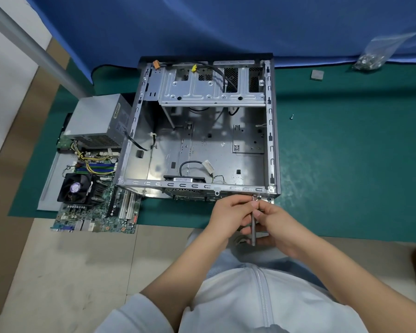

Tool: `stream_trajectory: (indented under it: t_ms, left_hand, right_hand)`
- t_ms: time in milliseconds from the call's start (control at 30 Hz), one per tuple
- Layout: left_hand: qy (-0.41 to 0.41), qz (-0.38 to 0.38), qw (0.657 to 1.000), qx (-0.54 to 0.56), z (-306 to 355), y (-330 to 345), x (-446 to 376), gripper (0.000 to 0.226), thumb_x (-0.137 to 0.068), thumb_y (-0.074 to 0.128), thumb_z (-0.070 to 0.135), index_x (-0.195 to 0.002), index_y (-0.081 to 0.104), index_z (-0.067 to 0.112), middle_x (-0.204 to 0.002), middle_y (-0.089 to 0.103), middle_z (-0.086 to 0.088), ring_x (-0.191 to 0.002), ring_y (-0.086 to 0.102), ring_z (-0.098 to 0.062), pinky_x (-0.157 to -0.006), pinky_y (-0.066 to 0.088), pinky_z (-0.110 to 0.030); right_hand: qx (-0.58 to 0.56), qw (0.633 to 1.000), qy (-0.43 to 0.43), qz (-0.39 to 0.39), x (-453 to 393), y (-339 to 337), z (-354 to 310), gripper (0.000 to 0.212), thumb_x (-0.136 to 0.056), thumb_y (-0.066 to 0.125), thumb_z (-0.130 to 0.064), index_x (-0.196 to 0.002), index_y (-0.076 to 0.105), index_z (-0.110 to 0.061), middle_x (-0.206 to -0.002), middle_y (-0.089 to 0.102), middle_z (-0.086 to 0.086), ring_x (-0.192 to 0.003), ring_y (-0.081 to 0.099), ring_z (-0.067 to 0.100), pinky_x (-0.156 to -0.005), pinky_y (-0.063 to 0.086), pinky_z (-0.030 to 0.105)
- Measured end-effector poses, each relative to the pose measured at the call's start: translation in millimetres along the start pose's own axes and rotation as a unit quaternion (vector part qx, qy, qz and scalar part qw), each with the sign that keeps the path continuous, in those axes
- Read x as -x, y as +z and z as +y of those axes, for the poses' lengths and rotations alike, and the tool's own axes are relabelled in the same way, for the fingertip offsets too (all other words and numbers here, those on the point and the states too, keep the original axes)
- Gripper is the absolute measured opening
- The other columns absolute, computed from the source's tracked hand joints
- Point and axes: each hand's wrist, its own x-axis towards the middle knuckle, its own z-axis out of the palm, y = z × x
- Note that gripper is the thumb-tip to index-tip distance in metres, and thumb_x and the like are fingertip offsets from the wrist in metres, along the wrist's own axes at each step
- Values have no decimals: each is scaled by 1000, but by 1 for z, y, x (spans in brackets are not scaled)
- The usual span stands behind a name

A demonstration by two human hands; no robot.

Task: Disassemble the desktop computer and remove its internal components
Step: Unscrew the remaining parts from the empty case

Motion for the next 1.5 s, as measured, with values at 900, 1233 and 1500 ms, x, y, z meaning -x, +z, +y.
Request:
stream_trajectory:
  t_ms: [900, 1233, 1500]
  left_hand:
    - [-40, 8, 999, 1, 6, 6, -11, 12, -86, 70, 18, -87, 72, 7, -60, 63, 0, -48, 52, -9, -54, 48, -19]
    - [-41, -10, 999, 5, 7, 2, -9, 11, -87, 68, 20, -88, 72, 10, -55, 59, 2, -45, 49, -7, -55, 48, -17]
    - [-60, -22, 997, 31, 7, 5, -7, 12, -92, 61, 16, -91, 71, 11, -66, 64, -1, -47, 53, -9, -63, 51, -28]
  right_hand:
    - [-49, 999, 7, -13, 15, -7, -15, 21, -95, 43, 8, -87, 62, 3, -71, 69, 13, -55, 65, 17, -58, 58, 28]
    - [7, 997, -9, 74, 7, -2, -12, 20, -92, 52, 6, -74, 61, 3, -57, 64, 10, -44, 62, 14, -49, 56, 25]
    - [88, 990, -17, 107, 6, -2, -14, 9, -84, 65, 4, -75, 66, 3, -59, 63, 10, -44, 60, 17, -55, 56, 31]
